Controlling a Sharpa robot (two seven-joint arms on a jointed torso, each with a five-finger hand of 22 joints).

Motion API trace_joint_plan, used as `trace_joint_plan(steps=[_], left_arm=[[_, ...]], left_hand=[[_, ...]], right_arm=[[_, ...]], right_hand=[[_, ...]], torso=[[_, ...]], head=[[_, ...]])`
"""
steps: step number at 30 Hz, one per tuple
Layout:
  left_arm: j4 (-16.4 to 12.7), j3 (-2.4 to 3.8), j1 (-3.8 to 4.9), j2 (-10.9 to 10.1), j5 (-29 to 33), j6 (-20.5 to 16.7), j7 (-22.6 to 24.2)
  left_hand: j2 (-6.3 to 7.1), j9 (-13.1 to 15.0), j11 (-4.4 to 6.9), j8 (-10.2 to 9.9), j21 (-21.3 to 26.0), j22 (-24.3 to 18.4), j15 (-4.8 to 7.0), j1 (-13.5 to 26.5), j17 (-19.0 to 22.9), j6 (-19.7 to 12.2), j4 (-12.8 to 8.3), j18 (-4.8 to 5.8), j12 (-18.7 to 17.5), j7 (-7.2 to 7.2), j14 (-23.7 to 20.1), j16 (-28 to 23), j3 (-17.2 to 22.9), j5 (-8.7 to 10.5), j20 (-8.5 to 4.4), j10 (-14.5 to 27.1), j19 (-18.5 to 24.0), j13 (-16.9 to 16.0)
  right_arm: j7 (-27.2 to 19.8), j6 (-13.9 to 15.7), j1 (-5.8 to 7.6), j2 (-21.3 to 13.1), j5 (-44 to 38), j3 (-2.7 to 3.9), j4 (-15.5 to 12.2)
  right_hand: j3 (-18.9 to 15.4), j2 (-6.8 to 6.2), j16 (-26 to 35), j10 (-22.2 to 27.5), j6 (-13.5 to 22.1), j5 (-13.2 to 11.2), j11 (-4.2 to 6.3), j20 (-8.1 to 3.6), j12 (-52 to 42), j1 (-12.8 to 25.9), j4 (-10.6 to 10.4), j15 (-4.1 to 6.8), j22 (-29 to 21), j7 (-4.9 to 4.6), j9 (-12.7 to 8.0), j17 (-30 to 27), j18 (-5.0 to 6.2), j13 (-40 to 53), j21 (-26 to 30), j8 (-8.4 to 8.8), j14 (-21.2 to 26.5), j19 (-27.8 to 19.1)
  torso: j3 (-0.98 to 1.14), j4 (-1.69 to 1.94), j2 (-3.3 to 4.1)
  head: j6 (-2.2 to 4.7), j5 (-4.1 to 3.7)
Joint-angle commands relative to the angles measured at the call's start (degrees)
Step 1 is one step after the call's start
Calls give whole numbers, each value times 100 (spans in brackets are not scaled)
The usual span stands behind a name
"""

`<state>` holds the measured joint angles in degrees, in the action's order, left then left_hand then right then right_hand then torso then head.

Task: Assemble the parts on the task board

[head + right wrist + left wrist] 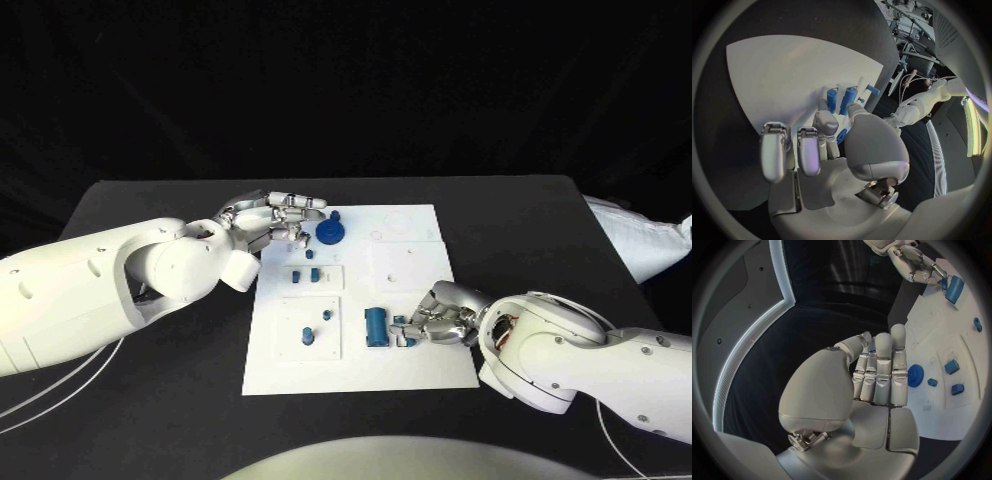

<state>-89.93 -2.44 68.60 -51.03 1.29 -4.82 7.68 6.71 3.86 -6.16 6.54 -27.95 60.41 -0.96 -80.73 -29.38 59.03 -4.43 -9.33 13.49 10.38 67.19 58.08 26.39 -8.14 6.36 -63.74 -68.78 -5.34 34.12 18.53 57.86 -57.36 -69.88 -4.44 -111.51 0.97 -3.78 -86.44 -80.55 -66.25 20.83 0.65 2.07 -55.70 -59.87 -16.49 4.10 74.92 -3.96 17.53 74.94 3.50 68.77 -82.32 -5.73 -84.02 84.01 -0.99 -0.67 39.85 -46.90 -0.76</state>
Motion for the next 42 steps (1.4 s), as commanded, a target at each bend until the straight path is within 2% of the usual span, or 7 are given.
trace_joint_plan(steps=[1,12,31,37,39,42], left_arm=[[-11,3,1,3,-10,118,0],[-3,3,1,10,-14,142,-4],[14,3,1,22,-14,144,-10],[18,3,1,26,-26,142,-24],[19,3,1,28,-28,143,-26],[21,2,1,29,-29,143,-28]], left_hand=[[-56,1,-4,16,32,0,-3,-2,4,-31,-23,-106,20,26,-30,-19,4,8,3,26,22,-5],[-58,1,-4,18,34,0,-4,-3,9,-33,-28,-106,24,26,-36,-19,4,5,4,35,27,-4],[-61,1,-5,19,36,0,-5,-6,12,-34,-33,-106,27,27,-43,-21,6,3,4,40,33,-4],[-65,1,-7,21,38,1,-5,-12,17,-36,-40,-106,32,29,-51,-23,9,-1,4,47,38,-3],[-65,1,-7,21,38,1,-5,-12,17,-36,-40,-106,32,29,-51,-23,9,-1,4,47,38,-3],[-65,1,-7,21,38,1,-5,-12,17,-36,-40,-106,32,29,-51,-23,9,-1,4,47,38,-3]], right_arm=[[-58,-101,-7,-27,-112,-1,-41],[-90,-108,-7,-117,-128,-1,-101],[-176,-210,-7,-126,-92,-1,-160],[-174,-182,-6,-157,-79,-1,-155],[-172,-202,-4,-177,-94,-1,-136],[-176,-265,-3,-204,-133,-1,-108]], right_hand=[[-38,15,-38,-37,-45,-23,-5,-49,-43,56,-3,36,232,13,8,999,-67,12,-26,-17,-498,105],[-99,127,-43,-49,-57,53,5,-55,-45,19,26,44,234,23,31,1007,-67,15,-27,-25,-500,106],[-148,219,-54,-60,-64,165,12,-61,-46,-134,85,50,250,30,55,1026,-70,19,-34,-30,-503,111],[-160,236,-55,-63,-61,179,13,-63,-47,-193,115,52,250,30,61,1028,-70,21,-34,-28,-504,110],[-178,239,-56,-62,-59,169,14,-64,-41,-246,146,52,252,30,66,1029,-71,19,-35,-26,-504,111],[-219,235,-57,-61,-53,27,11,-65,-32,-391,243,52,252,28,78,1033,-70,17,-33,-22,-504,110]], torso=[[-2,-3,0],[2,0,-2],[1,3,0],[-6,4,-7],[-6,3,-8],[-3,5,-4]], head=[[-2,3],[3,-6],[6,-27],[20,-15],[22,-19],[31,-18]])
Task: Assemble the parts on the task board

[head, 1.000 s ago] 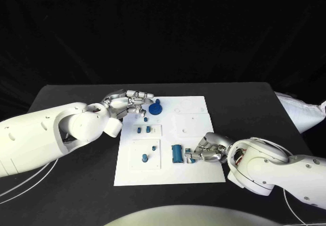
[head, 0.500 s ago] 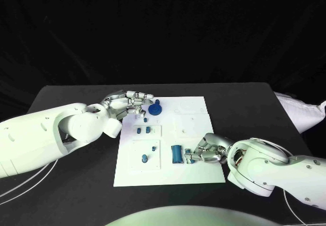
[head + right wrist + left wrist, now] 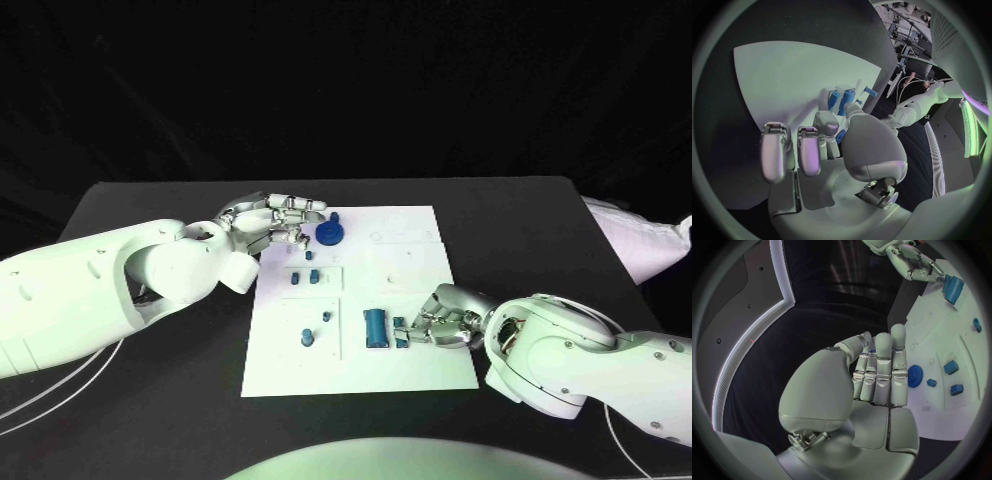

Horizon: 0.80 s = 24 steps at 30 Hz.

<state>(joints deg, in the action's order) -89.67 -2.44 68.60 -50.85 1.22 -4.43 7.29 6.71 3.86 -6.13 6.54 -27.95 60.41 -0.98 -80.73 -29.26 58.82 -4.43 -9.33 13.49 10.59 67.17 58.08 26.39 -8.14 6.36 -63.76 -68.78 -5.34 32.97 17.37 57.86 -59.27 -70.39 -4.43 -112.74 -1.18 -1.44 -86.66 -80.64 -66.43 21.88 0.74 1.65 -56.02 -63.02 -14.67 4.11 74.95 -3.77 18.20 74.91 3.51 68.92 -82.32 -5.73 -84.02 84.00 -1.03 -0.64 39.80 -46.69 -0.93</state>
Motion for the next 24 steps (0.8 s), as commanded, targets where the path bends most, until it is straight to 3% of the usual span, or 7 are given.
trace_joint_plan(steps=[1,5,7,10,16,24], left_arm=[[-4,3,1,12,-23,104,10],[0,2,1,11,-24,102,8],[2,2,1,13,-24,103,7],[5,2,1,16,-24,106,5],[9,1,0,13,-24,104,0],[8,1,0,9,-25,107,-4]], left_hand=[[-65,1,-9,21,38,1,-3,-13,5,-14,-41,-107,32,8,-49,-23,9,-1,4,50,39,-3],[-65,1,-9,21,38,1,-3,-13,5,-14,-41,-107,32,8,-49,-23,9,-1,4,50,39,-3],[-65,1,-9,21,38,1,-3,-13,5,-14,-41,-107,32,8,-49,-23,9,-1,4,50,39,-3],[-65,1,-9,21,38,1,-3,-13,5,-14,-41,-107,32,8,-49,-23,9,-1,4,50,39,-3],[-65,1,-9,21,38,1,-3,-13,5,-14,-41,-107,32,8,-49,-23,9,-1,4,50,39,-3],[-65,1,-9,21,38,1,-3,-13,5,-14,-41,-107,32,8,-49,-23,9,-1,4,50,39,-3]], right_arm=[[-65,-179,-3,-19,-91,-2,19],[-96,-314,-2,-21,-108,-2,19],[-111,-377,-2,-13,-116,-2,16],[-119,-437,-2,-3,-130,-2,16],[-102,-469,-2,13,-167,-2,45],[-62,-451,-2,46,-178,-2,124]], right_hand=[[-27,2,-36,-51,-32,-167,0,-23,4,-146,110,52,252,7,16,1037,-71,2,-34,-20,-505,112],[-64,-3,-32,-45,-24,-644,0,-21,21,-455,337,48,256,-3,32,1032,-72,-2,-34,-11,-503,111],[-57,3,-31,-38,-20,-1011,-6,-19,37,-633,474,45,261,-8,39,1032,-72,-7,-35,-6,-502,112],[-66,-4,-33,-35,-18,-1202,-9,-14,45,-770,595,42,266,-11,45,1036,-73,-9,-35,0,-503,112],[-70,0,-36,-35,-20,-1232,-9,-13,47,-788,614,41,272,-12,47,1041,-75,-9,-39,1,-504,115],[-89,97,-39,-42,-25,-1182,-14,-9,42,-726,573,37,273,-16,50,1046,-75,-6,-38,4,-505,114]], torso=[[2,0,4],[5,0,7],[3,-2,6],[3,4,7],[1,0,4],[0,9,7]], head=[[13,1],[10,-3],[12,-4],[9,-8],[5,-5],[-10,-1]])
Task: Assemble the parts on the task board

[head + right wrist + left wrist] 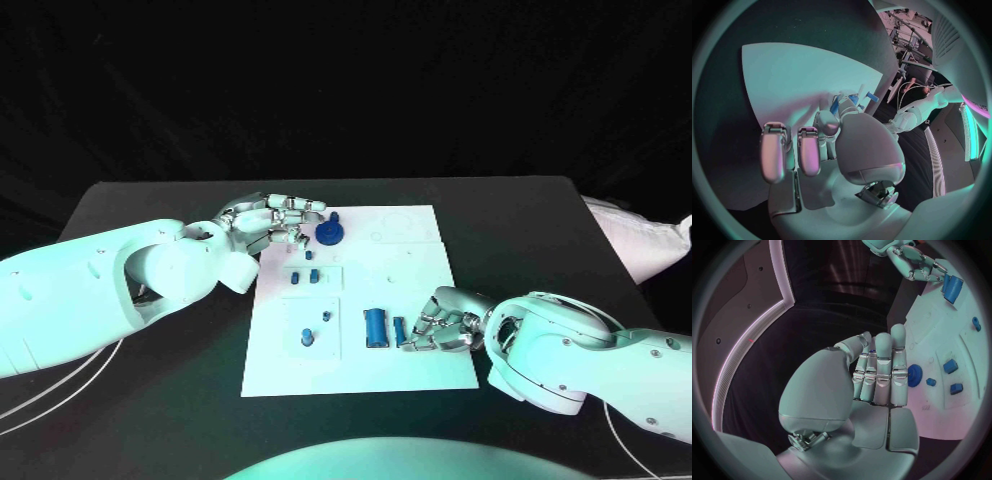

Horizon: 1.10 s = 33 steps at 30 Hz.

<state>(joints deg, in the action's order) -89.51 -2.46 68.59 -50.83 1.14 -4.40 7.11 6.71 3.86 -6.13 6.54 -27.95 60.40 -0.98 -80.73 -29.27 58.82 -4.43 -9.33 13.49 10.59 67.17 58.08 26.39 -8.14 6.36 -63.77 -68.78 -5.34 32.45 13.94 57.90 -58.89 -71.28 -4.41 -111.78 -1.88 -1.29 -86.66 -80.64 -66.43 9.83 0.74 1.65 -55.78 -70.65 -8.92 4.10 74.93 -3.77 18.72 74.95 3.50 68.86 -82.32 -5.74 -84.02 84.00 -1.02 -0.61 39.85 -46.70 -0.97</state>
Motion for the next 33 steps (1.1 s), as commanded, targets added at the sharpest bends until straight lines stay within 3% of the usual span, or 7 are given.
trace_joint_plan(steps=[1,10,23,33], left_arm=[[-9,3,1,5,-17,102,13],[-12,3,1,0,-34,113,-2],[-10,3,1,-1,-65,131,-30],[-5,1,1,3,-76,141,-45]], left_hand=[[-65,1,-9,21,38,1,-3,-13,6,-15,-41,-106,32,8,-49,-23,9,-1,4,50,39,-3],[-73,1,-11,24,38,3,-4,-21,13,-17,-53,-107,42,10,-59,-23,14,-5,5,58,47,-2],[-88,2,-12,36,21,26,4,-88,33,-20,-127,-111,77,13,-77,-18,49,-23,-5,71,60,-1],[-91,2,-12,39,13,35,6,-103,39,-20,-147,-112,87,14,-81,-16,59,-25,-8,74,63,-1]], right_arm=[[-6,-104,-6,11,-89,-4,39],[18,-229,-6,110,-79,-4,195],[69,-513,-6,202,-103,-3,352],[25,-465,-6,219,-97,-3,374]], right_hand=[[-31,100,-39,-43,-25,55,-14,-8,19,64,-19,36,274,-16,-1,1042,-74,0,-38,7,-506,114],[-78,134,-40,-48,-25,151,-12,-7,16,115,-49,36,279,-13,2,1043,-75,4,-40,12,-506,115],[81,156,-46,-20,-24,-4,14,-24,52,-442,383,58,297,8,7,1056,-78,-9,-46,30,-507,118],[47,151,-46,-28,-30,-57,-2,-21,51,-343,351,47,294,-10,5,1057,-78,-9,-43,36,-508,115]], torso=[[0,4,3],[4,0,4],[4,-4,0],[-2,-2,-5]], head=[[-9,3],[-14,15],[-25,16],[-10,4]])
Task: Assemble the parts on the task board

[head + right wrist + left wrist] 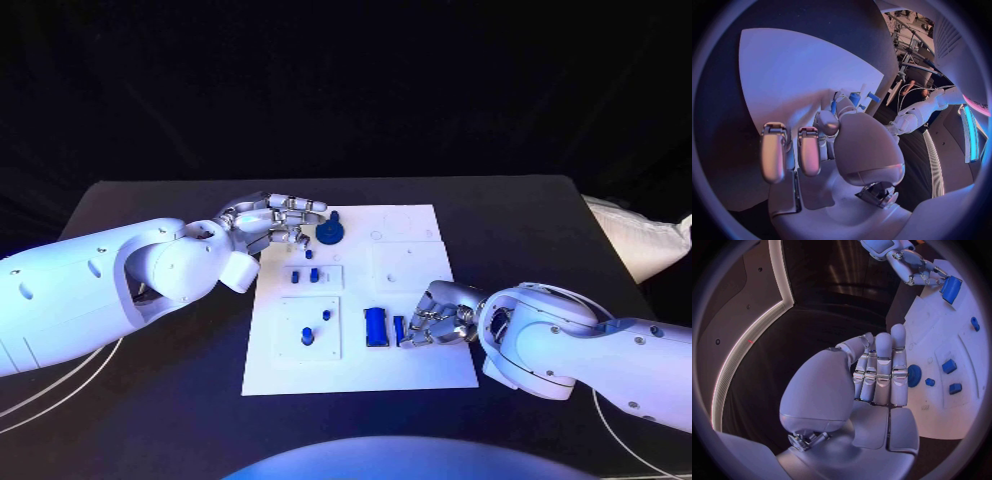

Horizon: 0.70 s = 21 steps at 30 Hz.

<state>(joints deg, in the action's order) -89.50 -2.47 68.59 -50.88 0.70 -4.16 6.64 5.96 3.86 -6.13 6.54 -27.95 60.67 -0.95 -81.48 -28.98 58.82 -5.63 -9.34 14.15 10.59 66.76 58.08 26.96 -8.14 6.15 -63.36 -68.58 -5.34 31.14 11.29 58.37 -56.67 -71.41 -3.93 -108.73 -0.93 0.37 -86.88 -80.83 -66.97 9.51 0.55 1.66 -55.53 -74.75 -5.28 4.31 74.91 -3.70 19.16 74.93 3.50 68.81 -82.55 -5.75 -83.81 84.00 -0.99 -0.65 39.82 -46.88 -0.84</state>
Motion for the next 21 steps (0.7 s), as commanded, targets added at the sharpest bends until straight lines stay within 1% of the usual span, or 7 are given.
trace_joint_plan(steps=[1,5,6,11,16,19,21], left_arm=[[-5,2,1,9,-32,117,2],[0,0,1,11,-33,117,5],[6,-4,1,13,-33,117,9],[47,-39,-11,36,6,64,99],[82,-56,-96,71,153,-128,381],[116,-58,-160,94,289,-326,623],[157,-59,-194,111,395,-495,797]], left_hand=[[-16,2,-13,39,13,9,3,-27,10,-20,-26,-111,21,14,-41,-16,2,-25,13,33,42,-1],[-16,2,-13,39,13,9,3,-27,10,-20,-26,-111,21,14,-41,-16,2,-25,13,33,42,-1],[-16,2,-13,39,13,9,3,-27,10,-20,-26,-111,21,14,-41,-16,2,-25,13,33,42,-1],[-10,1,-19,43,3,22,-6,16,20,-25,-20,-104,38,20,-44,-10,-11,-14,19,44,52,1],[24,0,-21,47,32,5,-38,258,37,-51,107,-94,67,7,-43,16,-140,8,57,85,78,7],[59,2,-10,55,105,-49,-53,416,63,-71,206,-99,97,-12,-94,4,-269,17,83,107,124,9],[82,1,-5,63,315,-185,-83,475,197,-106,260,-114,99,-22,-367,-247,-378,44,103,175,331,28]], right_arm=[[145,-183,-54,-10,-76,-52,61],[52,-100,-48,-90,1,-48,-12],[-21,-57,-17,-155,101,-40,-56],[-532,94,305,-382,890,-27,-88],[-1615,395,700,-489,2123,-23,183],[-2404,614,890,-435,3044,-22,494],[-2942,738,981,-331,3728,-21,779]], right_hand=[[-68,-24,-22,-12,22,-27,14,-19,25,111,-33,23,298,-20,-41,1058,-78,-3,-21,39,-528,116],[-162,-82,-12,-11,26,1,3,-9,49,270,-107,13,280,-30,-43,1042,-74,-18,-9,48,-525,108],[-238,-138,4,4,40,107,-6,-3,82,363,-150,5,249,-38,-45,1020,-67,-36,11,58,-520,94],[-436,-267,91,131,178,259,-51,24,295,475,-197,-28,55,-86,-68,895,-25,-141,138,132,-491,6],[-470,-176,243,342,410,302,-121,73,651,293,-118,-85,-202,-170,-119,689,30,-340,317,205,-440,-116],[-433,-77,373,483,508,304,-149,101,855,78,0,-110,-393,-209,-144,522,70,-459,454,202,-398,-206],[-377,7,668,832,617,293,-186,123,1592,-99,96,-135,-845,-249,-176,152,164,-911,778,206,-294,-418]], torso=[[-5,2,-2],[-4,1,-11],[-5,3,-13],[-19,1,-59],[-50,3,-162],[-64,7,-228],[-83,-5,-285]], head=[[8,-9],[23,-10],[34,-9],[75,-33],[110,-63],[146,-75],[164,-76]])
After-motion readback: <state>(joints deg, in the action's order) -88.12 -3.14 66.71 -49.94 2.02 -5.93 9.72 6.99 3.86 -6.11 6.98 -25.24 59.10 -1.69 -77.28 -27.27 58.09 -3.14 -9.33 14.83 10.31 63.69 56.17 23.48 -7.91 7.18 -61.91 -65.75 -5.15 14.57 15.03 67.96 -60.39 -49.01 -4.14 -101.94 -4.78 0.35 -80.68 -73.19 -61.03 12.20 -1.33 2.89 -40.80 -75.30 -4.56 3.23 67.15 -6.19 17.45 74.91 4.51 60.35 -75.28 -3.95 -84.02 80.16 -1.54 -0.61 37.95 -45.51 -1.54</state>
